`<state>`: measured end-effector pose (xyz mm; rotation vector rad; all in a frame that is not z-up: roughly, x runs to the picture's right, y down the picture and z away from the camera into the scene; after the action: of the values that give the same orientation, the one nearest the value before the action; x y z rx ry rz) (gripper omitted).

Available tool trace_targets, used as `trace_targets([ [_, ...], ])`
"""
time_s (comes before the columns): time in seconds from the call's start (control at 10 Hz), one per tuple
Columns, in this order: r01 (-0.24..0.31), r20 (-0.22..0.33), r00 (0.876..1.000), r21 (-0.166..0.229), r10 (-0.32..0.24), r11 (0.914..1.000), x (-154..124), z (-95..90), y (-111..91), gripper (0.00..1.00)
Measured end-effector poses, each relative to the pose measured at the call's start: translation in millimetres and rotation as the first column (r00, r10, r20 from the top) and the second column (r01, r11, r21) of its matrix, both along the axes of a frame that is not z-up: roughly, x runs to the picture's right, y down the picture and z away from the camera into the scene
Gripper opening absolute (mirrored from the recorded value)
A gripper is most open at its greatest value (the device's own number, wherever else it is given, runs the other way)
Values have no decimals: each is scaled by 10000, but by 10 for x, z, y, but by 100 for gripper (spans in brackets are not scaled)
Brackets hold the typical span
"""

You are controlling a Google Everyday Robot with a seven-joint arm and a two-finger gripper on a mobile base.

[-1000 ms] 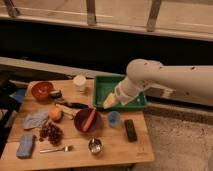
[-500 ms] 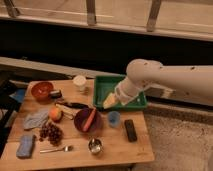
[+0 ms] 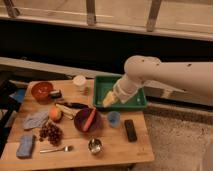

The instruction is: Place apple in tray

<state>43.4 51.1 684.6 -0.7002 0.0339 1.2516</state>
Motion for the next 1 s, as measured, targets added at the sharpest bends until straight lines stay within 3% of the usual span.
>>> trace_targets([
  [0.2, 541, 393, 9977, 233, -550, 9983, -296, -5, -141, 65],
  [0.4, 1085, 1018, 9884, 494, -1131, 9929, -827, 7, -272, 65],
  [0.7, 1377, 1824, 9713, 926, -1527, 9861, -1467, -36, -363, 65],
  [1.0, 1372, 1817, 9715, 914, -1520, 9863, -1463, -27, -360, 65],
])
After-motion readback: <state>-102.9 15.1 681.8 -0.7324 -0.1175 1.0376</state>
